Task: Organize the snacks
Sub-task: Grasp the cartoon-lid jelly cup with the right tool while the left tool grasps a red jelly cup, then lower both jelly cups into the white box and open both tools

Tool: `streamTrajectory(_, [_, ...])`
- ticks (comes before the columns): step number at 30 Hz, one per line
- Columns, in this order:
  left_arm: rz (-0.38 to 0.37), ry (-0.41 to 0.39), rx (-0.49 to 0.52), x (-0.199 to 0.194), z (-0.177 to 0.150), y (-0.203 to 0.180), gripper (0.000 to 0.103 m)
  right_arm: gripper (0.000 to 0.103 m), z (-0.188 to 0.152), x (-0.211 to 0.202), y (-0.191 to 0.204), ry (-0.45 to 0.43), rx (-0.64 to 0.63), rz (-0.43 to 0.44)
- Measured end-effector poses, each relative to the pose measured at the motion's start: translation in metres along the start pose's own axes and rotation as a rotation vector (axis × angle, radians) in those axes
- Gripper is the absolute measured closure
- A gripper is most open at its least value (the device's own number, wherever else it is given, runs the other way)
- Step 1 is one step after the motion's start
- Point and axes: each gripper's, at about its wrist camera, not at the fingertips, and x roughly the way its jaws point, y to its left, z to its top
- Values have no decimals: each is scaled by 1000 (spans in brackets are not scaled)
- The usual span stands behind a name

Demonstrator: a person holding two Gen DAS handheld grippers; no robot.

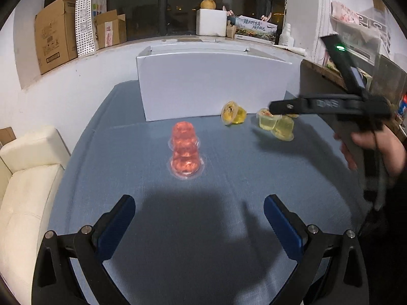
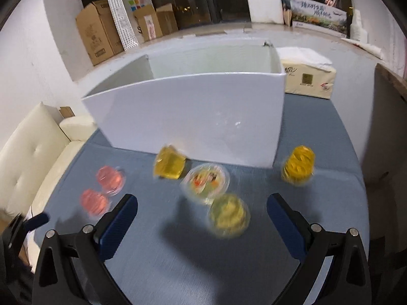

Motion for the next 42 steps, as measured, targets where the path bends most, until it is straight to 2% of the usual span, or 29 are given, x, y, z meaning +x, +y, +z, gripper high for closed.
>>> streamTrajectory(2, [2, 9, -9, 1, -3, 1, 0, 0, 4, 15, 0, 25, -27, -10])
streamTrajectory(4, [2, 18, -17, 3, -4, 3, 0, 6, 7, 24, -1, 43, -42, -6])
streamTrajectory(5, [1, 19, -20, 3, -5, 4, 0, 20, 8, 29, -1, 53, -40, -4])
streamTrajectory(6, [1, 21, -23, 4, -6, 5, 0, 41, 8, 33, -1, 68, -42, -10])
streamTrajectory(8, [4, 32, -32, 6, -6, 7, 0, 56, 8, 39, 0, 90, -58, -34])
streamTrajectory(16, [10, 39, -78, 16, 8, 18, 0, 56, 6, 11, 0, 4, -50, 4])
streamTrajectory(22, [18, 55, -110, 44, 39, 29, 0, 56, -4, -42, 10, -81, -31, 48])
streamTrajectory(28, [22, 54, -129, 63, 53, 37, 1, 56, -26, -91, 25, -168, 11, 103])
streamTrajectory(30, [0, 62, -135, 68, 53, 40, 15, 56, -32, -100, 28, -181, 10, 97])
streamTrajectory(31, [-2, 76, -132, 72, 52, 42, 28, 56, -36, -105, 31, -187, 4, 87])
streamTrajectory(33, [-25, 101, -135, 78, 50, 43, 40, 56, -36, -108, 28, -187, 27, 108])
streamTrajectory(34, [-56, 107, -142, 81, 47, 45, 52, 56, -38, -110, 27, -189, 33, 120])
streamTrajectory(35, [-53, 91, -137, 79, 46, 44, 61, 56, -40, -111, 29, -193, 29, 110])
streamTrajectory(42, [-91, 15, -126, 54, 45, 40, 64, 56, -48, -113, 33, -187, 32, 129])
